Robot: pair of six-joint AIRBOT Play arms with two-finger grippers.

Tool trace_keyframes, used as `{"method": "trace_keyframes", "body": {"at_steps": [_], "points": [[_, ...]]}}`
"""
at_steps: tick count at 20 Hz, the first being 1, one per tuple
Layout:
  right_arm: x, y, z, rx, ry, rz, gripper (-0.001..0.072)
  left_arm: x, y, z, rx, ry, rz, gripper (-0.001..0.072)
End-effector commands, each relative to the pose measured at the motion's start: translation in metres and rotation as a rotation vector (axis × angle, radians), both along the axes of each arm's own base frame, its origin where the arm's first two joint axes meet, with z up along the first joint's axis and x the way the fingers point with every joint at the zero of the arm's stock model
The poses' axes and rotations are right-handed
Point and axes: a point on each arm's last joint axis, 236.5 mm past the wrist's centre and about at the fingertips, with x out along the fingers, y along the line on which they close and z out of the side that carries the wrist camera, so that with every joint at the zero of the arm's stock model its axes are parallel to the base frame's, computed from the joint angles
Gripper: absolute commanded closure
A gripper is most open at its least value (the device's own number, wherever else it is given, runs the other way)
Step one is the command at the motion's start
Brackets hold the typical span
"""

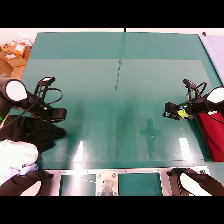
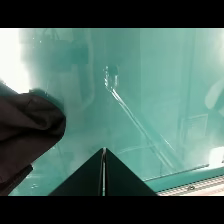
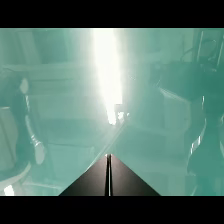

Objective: Fold the shirts.

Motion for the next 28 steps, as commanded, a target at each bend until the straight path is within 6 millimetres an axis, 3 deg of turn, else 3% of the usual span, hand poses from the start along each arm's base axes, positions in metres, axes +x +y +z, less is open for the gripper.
{"method": "trace_keyframes", "body": {"at_steps": [1, 4, 5, 6, 7, 9, 11, 15, 18, 19, 20, 21, 23, 25, 27, 28], "points": [[0.0, 0.0, 0.0, 0.0, -0.001, 0.0, 0.0695, 0.002, 0.001, 0.0, 0.005, -0.008, -0.001, 0.0684], [0.0, 0.0, 0.0, 0.0, -0.001, 0.0, 0.0695, 0.008, 0.02, -0.003, 0.085, -0.035, 0.0, 0.0681], [0.0, 0.0, 0.0, 0.0, -0.001, 0.0, 0.0695, 0.011, 0.037, -0.005, 0.16, -0.046, 0.004, 0.0446], [0.0, 0.0, 0.0, 0.0, 0.0, 0.0, 0.0695, 0.013, 0.06, -0.005, 0.253, -0.051, 0.043, 0.0088], [0.0, 0.0, 0.0, 0.0, -0.001, 0.0, 0.0695, 0.015, 0.089, -0.003, 0.371, -0.06, 0.094, -0.0013], [0.0, 0.0, 0.0, 0.0, 0.0, 0.0, 0.0695, 0.02, 0.138, 0.007, 0.568, -0.092, 0.137, -0.0013], [0.0, 0.0, 0.0, 0.0, 0.0, 0.0, 0.0695, 0.023, 0.164, 0.002, 0.6, -0.103, 0.194, -0.0013], [0.0, 0.0, 0.0, 0.0, -0.001, 0.0, 0.0695, 0.005, 0.203, -0.049, 0.546, -0.044, 0.332, -0.0013], [0.0, 0.0, 0.0, 0.0, -0.001, 0.0, 0.0695, -0.011, 0.217, -0.086, 0.515, -0.004, 0.387, -0.0013], [0.0, 0.0, 0.0, 0.0, -0.001, 0.0, 0.0695, -0.013, 0.218, -0.091, 0.513, 0.001, 0.388, 0.0085], [0.0, 0.0, 0.0, 0.0, 0.0, 0.0, 0.0695, -0.013, 0.219, -0.092, 0.516, 0.002, 0.365, 0.0365], [0.0, 0.0, 0.0, 0.0, -0.001, -0.001, 0.0694, -0.009, 0.216, -0.088, 0.508, -0.005, 0.34, 0.0691], [0.0, 0.0, 0.0, 0.0, -0.001, 0.0, 0.0694, 0.004, 0.204, -0.069, 0.445, -0.019, 0.319, 0.0686], [0.002, 0.001, 0.001, 0.003, -0.009, -0.004, 0.0695, 0.036, 0.179, -0.03, 0.336, -0.103, 0.31, 0.0687], [0.003, 0.003, 0.002, 0.014, -0.013, -0.007, 0.0695, 0.075, 0.135, 0.03, 0.241, -0.243, 0.236, 0.0687], [0.003, 0.004, 0.002, 0.017, -0.013, -0.007, 0.0695, 0.091, 0.099, 0.063, 0.183, -0.326, 0.17, 0.0687]]}}
